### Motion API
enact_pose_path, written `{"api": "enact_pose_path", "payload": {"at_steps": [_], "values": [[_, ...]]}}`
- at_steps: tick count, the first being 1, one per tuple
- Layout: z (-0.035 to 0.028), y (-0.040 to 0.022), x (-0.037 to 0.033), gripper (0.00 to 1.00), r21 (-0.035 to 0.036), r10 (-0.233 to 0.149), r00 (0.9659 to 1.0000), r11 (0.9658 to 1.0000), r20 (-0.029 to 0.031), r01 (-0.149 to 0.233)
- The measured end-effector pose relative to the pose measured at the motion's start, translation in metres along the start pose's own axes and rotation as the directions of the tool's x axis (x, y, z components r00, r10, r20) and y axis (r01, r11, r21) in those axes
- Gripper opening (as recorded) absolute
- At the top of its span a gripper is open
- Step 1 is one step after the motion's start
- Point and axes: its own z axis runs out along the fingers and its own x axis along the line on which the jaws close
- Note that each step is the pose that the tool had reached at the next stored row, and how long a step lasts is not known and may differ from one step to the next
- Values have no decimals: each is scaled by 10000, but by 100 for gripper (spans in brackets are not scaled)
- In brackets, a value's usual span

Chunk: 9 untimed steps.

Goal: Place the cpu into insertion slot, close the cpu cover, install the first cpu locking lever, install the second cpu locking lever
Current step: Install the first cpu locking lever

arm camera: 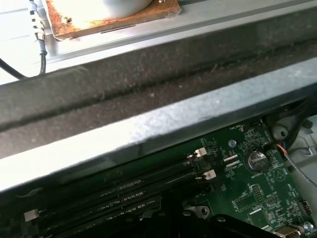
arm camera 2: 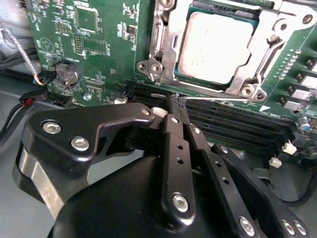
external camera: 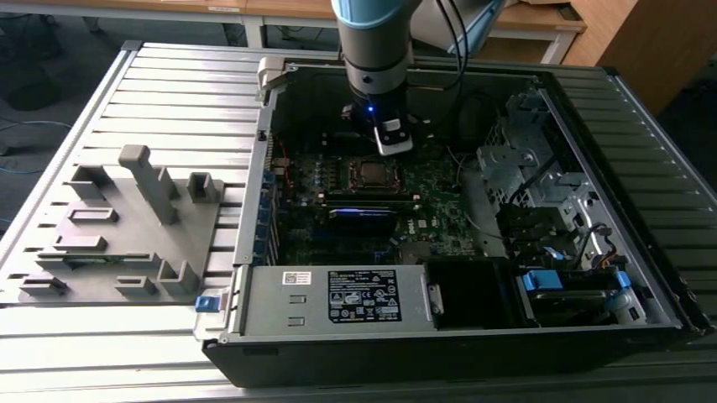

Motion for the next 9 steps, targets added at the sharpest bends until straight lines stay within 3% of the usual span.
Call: {"api": "enact_pose_path", "payload": {"at_steps": [2,9], "values": [[-1,-5,14,11,-40,-25,9999,10000,98,26],[-1,-24,60,11,-61,-24,9999,10000,143,25]]}}
